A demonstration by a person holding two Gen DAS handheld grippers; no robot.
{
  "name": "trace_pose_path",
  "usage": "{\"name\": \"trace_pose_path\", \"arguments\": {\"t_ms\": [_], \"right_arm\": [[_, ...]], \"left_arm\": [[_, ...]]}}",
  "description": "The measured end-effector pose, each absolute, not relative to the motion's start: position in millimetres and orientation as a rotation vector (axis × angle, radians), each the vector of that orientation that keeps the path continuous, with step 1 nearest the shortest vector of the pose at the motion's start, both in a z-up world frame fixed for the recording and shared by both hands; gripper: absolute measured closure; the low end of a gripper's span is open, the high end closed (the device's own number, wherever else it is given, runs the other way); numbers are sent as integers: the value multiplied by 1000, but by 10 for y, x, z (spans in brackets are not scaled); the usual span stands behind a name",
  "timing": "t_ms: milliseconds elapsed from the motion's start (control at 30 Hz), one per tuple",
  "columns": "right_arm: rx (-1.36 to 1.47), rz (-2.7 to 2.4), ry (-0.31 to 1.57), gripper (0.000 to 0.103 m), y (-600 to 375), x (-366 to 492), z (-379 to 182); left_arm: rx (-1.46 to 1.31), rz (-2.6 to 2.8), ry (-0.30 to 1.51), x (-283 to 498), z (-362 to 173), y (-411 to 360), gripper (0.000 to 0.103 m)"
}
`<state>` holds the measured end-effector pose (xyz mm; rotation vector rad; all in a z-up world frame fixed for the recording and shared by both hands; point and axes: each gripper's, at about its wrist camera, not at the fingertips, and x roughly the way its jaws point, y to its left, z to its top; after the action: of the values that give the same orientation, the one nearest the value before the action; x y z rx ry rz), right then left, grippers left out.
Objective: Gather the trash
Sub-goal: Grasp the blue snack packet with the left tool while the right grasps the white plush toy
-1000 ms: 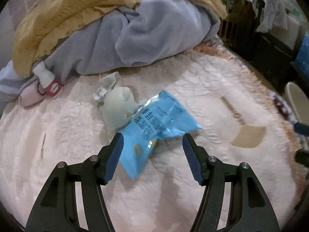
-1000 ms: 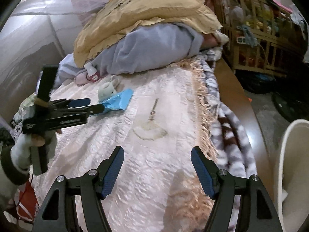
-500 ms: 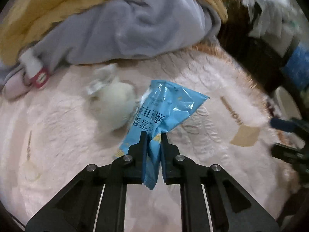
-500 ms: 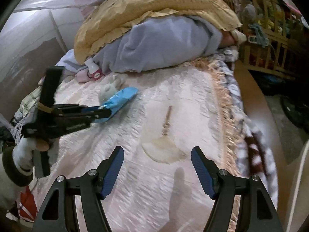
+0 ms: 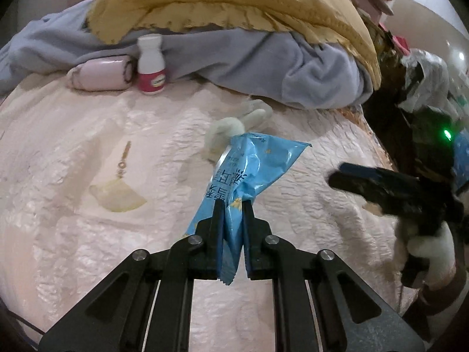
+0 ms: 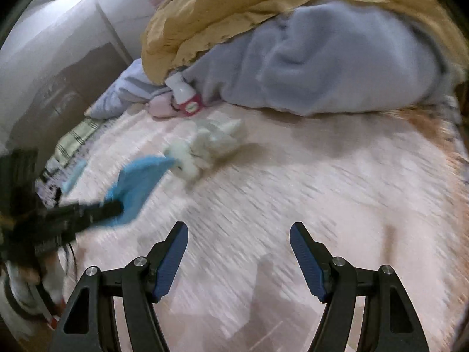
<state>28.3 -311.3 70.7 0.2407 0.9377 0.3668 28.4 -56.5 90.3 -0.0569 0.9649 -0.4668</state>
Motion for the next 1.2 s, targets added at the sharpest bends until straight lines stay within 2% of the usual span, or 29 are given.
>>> {"name": "trace_pose_path", "arguments": {"t_ms": [233,300,433,467,533,600,700,1200], "right_arm": [[298,401,978,33,-2714,865,641],[332,408,997,28,-2637,1008,556],[388,401,1036,28,-2532,1208,327],[440,416,1020,31,-2542,1228,286],[475,442,985,53,-2543,1224,280],[449,462,966,62,-2493,1174,322],[369,474,940,71,-2468,1043,458],[367,415,801,72,-3596,-382,1119]], "left_arm": [[-93,-411,957,306,848,-246,94],[-107,-398,965,326,812,-196,94],[-96,-382,963,333,766,-208,94],[-91,-380,963,328,758,-228,94],[-78,-380,963,317,743,-278,94],[-69,-385,964,302,737,-328,94],[-68,-396,960,256,755,-406,94],[-1,-522,935,-193,957,-1253,95]]}}
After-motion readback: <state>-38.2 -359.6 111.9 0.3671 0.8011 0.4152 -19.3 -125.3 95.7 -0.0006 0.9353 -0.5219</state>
